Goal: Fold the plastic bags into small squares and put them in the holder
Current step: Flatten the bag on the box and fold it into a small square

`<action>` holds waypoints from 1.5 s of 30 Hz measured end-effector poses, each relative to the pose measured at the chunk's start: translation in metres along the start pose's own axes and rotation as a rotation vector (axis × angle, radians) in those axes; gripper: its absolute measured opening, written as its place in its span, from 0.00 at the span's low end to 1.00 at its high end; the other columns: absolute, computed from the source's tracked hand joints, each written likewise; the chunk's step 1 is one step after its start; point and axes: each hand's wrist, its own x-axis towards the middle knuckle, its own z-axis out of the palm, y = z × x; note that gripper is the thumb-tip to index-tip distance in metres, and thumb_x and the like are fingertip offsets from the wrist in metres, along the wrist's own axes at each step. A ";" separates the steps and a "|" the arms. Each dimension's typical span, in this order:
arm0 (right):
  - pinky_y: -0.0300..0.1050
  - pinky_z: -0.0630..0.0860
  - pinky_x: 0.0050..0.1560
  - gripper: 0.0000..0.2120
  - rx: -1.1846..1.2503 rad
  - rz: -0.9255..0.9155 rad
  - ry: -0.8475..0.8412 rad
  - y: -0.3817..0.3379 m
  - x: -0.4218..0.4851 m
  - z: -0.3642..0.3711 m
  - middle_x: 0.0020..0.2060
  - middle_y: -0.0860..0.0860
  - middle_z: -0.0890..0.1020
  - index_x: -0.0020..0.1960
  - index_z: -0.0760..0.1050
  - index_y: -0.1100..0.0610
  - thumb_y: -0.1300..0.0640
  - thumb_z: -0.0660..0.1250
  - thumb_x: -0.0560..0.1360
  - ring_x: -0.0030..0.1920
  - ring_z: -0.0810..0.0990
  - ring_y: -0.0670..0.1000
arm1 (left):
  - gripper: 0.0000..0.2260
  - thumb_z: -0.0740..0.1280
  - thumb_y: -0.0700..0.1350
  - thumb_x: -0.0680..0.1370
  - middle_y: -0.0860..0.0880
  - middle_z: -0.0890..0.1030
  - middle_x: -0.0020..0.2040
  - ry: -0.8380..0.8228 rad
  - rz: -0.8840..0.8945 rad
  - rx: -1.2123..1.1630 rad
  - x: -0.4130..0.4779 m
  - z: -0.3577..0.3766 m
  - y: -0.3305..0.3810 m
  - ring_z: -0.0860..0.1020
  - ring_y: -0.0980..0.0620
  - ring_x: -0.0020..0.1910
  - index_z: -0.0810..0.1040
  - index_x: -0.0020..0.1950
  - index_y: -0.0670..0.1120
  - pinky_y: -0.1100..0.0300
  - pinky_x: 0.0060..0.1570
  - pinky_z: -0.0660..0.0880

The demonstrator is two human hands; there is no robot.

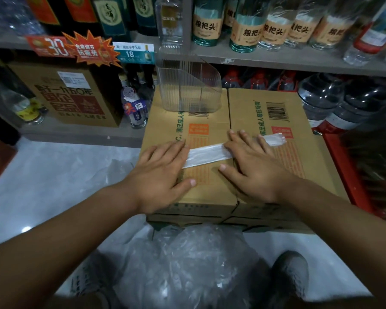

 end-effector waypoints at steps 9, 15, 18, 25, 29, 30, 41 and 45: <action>0.57 0.61 0.73 0.27 0.021 -0.189 0.131 -0.027 -0.021 0.001 0.76 0.50 0.65 0.69 0.73 0.49 0.37 0.67 0.75 0.74 0.61 0.54 | 0.31 0.69 0.68 0.66 0.55 0.74 0.64 0.220 0.104 -0.183 -0.039 0.010 -0.009 0.68 0.53 0.65 0.76 0.66 0.56 0.54 0.60 0.63; 0.50 0.63 0.72 0.23 0.096 -0.210 0.142 -0.040 -0.031 0.005 0.72 0.50 0.69 0.65 0.77 0.50 0.41 0.72 0.74 0.72 0.64 0.51 | 0.10 0.73 0.56 0.72 0.60 0.75 0.52 0.260 0.085 -0.305 -0.045 0.004 -0.004 0.72 0.56 0.57 0.82 0.52 0.59 0.50 0.59 0.68; 0.46 0.63 0.63 0.20 0.076 -0.205 0.212 -0.044 -0.034 0.008 0.65 0.49 0.74 0.61 0.79 0.49 0.42 0.74 0.72 0.67 0.68 0.52 | 0.05 0.68 0.57 0.74 0.61 0.77 0.53 0.254 0.067 -0.485 -0.044 -0.001 -0.004 0.75 0.58 0.58 0.81 0.47 0.59 0.48 0.62 0.72; 0.49 0.75 0.50 0.03 0.232 -0.175 0.370 -0.058 -0.034 0.006 0.45 0.46 0.80 0.50 0.82 0.52 0.55 0.72 0.76 0.49 0.76 0.50 | 0.07 0.73 0.50 0.77 0.50 0.85 0.55 0.251 0.016 -1.051 -0.039 -0.025 0.014 0.81 0.52 0.59 0.80 0.49 0.48 0.49 0.63 0.76; 0.41 0.77 0.42 0.04 0.720 0.023 0.275 -0.063 -0.036 0.001 0.39 0.47 0.82 0.45 0.80 0.52 0.58 0.70 0.78 0.40 0.80 0.46 | 0.29 0.80 0.52 0.70 0.50 0.83 0.60 0.046 0.088 -1.236 -0.032 -0.027 0.015 0.79 0.50 0.64 0.73 0.66 0.48 0.50 0.65 0.75; 0.43 0.77 0.41 0.05 0.817 0.076 0.265 -0.063 -0.035 0.001 0.37 0.50 0.82 0.43 0.79 0.53 0.59 0.70 0.78 0.38 0.80 0.49 | 0.29 0.80 0.47 0.70 0.50 0.83 0.60 0.031 0.086 -1.206 -0.029 -0.024 0.017 0.79 0.54 0.64 0.72 0.68 0.48 0.55 0.66 0.74; 0.53 0.75 0.41 0.09 1.215 0.288 0.120 -0.042 -0.015 -0.023 0.42 0.54 0.86 0.56 0.79 0.57 0.54 0.71 0.79 0.39 0.81 0.53 | 0.06 0.74 0.44 0.77 0.56 0.74 0.39 0.149 0.040 -0.882 -0.001 0.003 0.021 0.72 0.57 0.40 0.78 0.49 0.51 0.55 0.47 0.72; 0.43 0.76 0.37 0.06 0.947 0.277 0.252 -0.023 0.008 -0.033 0.40 0.54 0.86 0.48 0.81 0.57 0.55 0.69 0.80 0.37 0.81 0.50 | 0.06 0.73 0.52 0.76 0.58 0.75 0.38 0.122 -0.020 -0.851 0.004 0.002 0.021 0.74 0.55 0.39 0.77 0.49 0.55 0.47 0.47 0.75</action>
